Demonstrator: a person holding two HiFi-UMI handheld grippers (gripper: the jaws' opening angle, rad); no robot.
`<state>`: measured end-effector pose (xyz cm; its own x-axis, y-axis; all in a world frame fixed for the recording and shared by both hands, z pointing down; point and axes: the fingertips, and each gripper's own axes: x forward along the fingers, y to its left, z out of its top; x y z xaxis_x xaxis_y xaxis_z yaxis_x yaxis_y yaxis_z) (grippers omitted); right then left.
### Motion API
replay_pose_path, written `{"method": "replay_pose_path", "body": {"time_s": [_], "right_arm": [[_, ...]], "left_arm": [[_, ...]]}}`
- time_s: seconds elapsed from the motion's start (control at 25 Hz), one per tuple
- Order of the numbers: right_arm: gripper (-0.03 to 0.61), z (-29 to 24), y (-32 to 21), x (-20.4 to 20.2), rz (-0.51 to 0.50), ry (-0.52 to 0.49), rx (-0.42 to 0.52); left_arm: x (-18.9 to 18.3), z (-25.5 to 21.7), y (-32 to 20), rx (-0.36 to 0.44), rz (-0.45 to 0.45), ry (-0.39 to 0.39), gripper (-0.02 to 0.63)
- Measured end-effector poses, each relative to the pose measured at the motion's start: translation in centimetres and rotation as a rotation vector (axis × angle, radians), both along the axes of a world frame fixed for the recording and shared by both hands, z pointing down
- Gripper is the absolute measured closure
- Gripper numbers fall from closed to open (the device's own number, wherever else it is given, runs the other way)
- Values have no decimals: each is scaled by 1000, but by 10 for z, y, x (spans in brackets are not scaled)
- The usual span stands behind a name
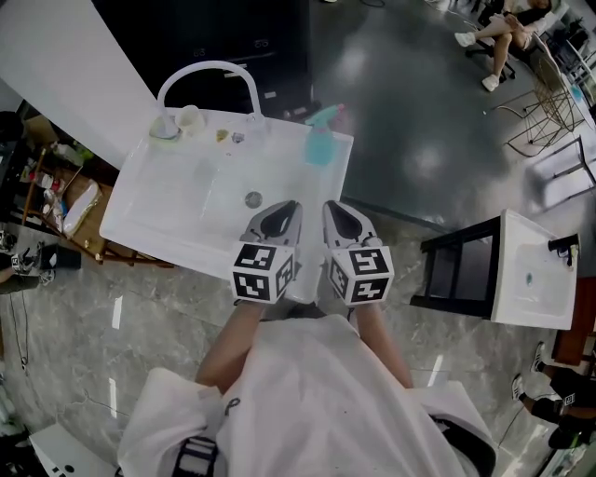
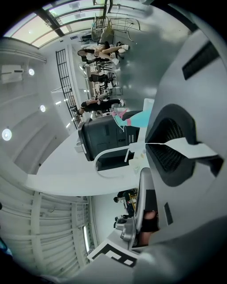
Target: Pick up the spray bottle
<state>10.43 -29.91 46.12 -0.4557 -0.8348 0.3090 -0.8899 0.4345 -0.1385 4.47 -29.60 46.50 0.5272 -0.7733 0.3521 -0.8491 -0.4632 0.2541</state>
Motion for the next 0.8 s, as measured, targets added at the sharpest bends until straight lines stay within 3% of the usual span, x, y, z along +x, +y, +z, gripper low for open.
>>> {"method": "replay_pose_path", "body": {"time_s": [0.8], "right_arm": [[549,9,-34,17,-59,7,-14]], "left_arm": [[11,6,-30,-13,-77,-10,572]]}}
